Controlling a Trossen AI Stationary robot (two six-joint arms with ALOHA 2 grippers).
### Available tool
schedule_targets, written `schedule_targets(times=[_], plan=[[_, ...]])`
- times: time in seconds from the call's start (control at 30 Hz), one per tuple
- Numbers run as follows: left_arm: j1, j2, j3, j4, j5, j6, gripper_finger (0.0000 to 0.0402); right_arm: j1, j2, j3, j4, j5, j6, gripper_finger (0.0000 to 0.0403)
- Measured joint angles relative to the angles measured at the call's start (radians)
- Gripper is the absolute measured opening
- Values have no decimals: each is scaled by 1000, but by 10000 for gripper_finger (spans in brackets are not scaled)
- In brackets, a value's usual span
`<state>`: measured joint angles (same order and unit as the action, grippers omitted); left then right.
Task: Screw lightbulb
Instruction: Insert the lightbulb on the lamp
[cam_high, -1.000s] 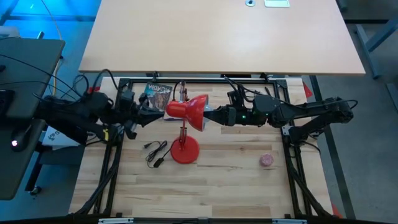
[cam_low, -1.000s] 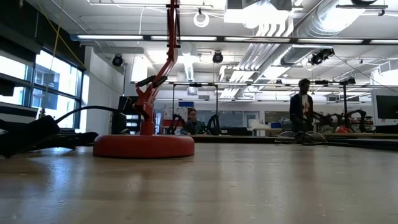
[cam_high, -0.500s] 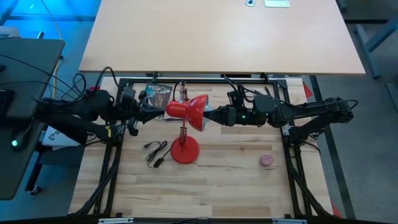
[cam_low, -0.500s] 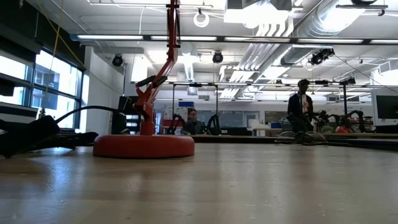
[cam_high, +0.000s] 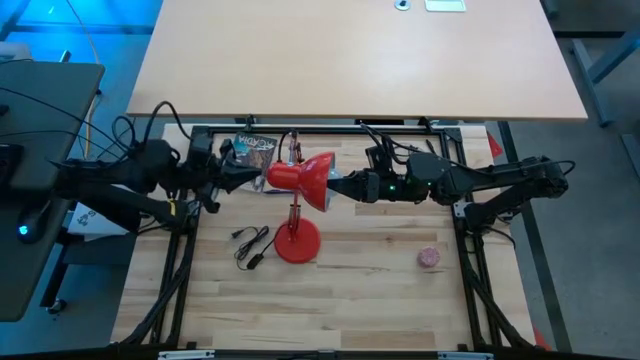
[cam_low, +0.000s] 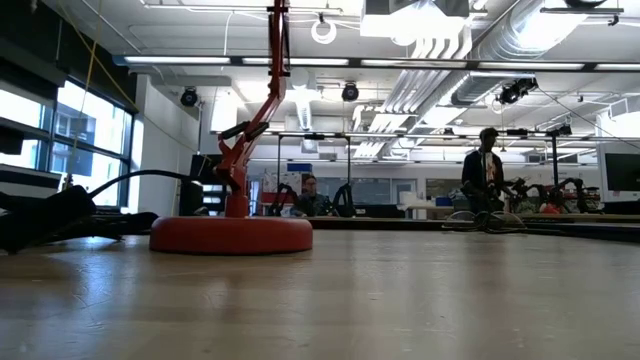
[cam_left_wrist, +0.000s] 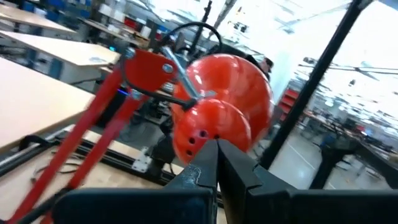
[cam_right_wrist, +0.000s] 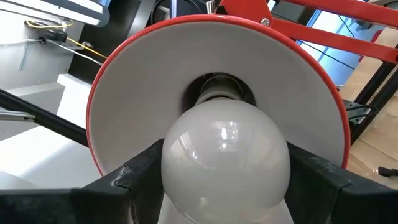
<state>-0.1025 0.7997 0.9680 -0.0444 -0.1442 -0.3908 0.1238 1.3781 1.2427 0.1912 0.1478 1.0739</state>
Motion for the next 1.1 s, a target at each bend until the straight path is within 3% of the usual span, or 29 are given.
schedule_targets(times=[0.17,0.53,1.1], plan=[[-1,15,0,10,63,0,0,0,0,0,0,0,0,250],[11,29,0,21,30,35,0,0,0,0,2,-1,0,250],[19,41,0,28,76,26,0,0,-1,-1,1,-6,51,250]])
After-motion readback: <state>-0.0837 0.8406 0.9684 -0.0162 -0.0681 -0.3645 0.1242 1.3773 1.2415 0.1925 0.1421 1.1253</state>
